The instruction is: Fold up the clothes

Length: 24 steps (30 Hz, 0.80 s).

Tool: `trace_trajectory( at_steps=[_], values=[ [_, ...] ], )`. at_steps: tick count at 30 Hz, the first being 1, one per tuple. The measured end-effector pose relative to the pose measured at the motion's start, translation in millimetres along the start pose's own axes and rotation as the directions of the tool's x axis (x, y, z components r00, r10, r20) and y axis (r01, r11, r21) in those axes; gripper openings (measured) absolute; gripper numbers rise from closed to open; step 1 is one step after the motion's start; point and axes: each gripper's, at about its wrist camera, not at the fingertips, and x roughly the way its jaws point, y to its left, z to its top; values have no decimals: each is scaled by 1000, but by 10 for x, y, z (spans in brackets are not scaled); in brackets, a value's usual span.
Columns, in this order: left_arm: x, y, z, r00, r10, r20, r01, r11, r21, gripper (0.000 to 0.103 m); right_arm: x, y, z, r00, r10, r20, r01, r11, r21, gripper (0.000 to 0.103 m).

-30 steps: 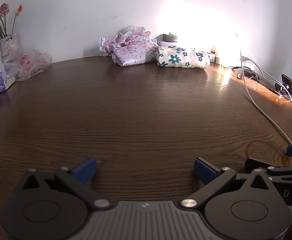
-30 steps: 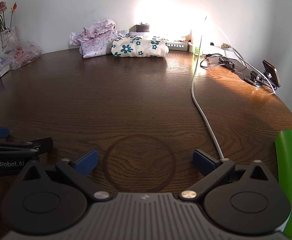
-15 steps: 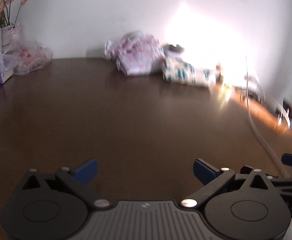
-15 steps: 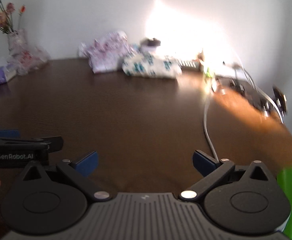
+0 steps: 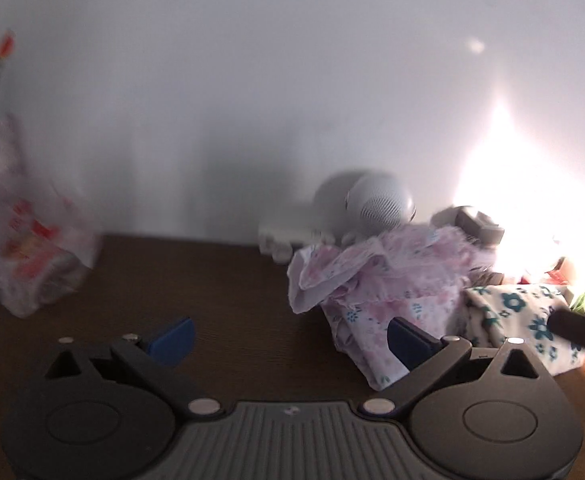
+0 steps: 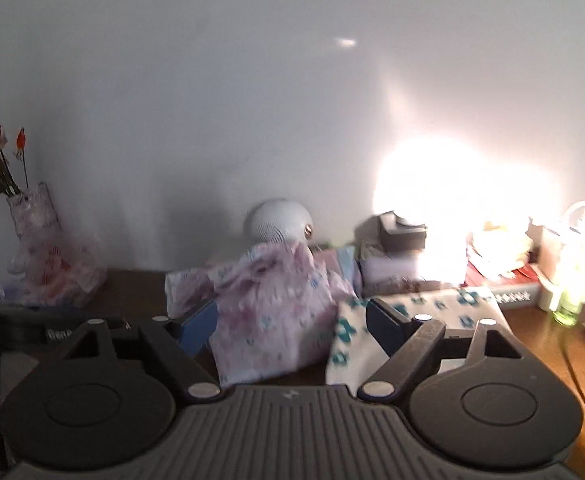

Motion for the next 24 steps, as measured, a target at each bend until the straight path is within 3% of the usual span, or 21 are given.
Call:
trace_trajectory(
  at_steps=[3,5,7,9,10,11,12,13,14,16,18,22,24],
  values=[
    [379,26,147,1000,-7,-28,7,1000,5,96,549,-26,160,997,-14,-71,10,998,-57,77],
    [649,113,217,998,-21,-62,17,998,-54,96,852,-37,242,995,-16,-98,7,996,-93,77],
    [905,200,250,992,-36,-125,21,993,-120,95,1117,-62,304,990,-25,-136,14,997,-79,68],
    [1036,269,244,988,-71,-140,44,981,-190,91,1335,-89,352,986,-1,-166,-9,998,-57,66],
    [1079,303,237,985,-115,-131,84,972,-220,79,1416,-89,355,981,27,-193,-37,998,-51,45],
    [1119,337,230,980,-154,-124,120,961,-250,47,1476,-69,336,974,45,-220,-57,997,-50,25],
    [1148,372,220,976,-176,-125,134,949,-284,25,1530,-50,318,968,61,-243,-75,996,-48,4],
    [1172,406,212,973,-192,-127,143,937,-318,1,1513,-42,306,972,60,-226,-71,997,-38,4],
    [1146,434,209,975,-189,-119,137,928,-347,0,1455,-33,314,976,85,-201,-92,995,-27,3],
    [864,467,226,976,-216,-19,199,926,-321,1,1251,-2,400,980,136,-147,-139,990,-10,3],
    [582,500,243,966,-244,80,257,922,-288,0,959,68,575,981,177,-78,-177,984,0,3],
    [-140,602,316,943,-257,211,306,919,-250,0,141,289,960,950,310,39,-310,951,-10,3],
    [-690,642,345,908,-276,314,352,910,-218,0,-438,484,1131,925,364,107,-359,931,-56,3]
  ],
)
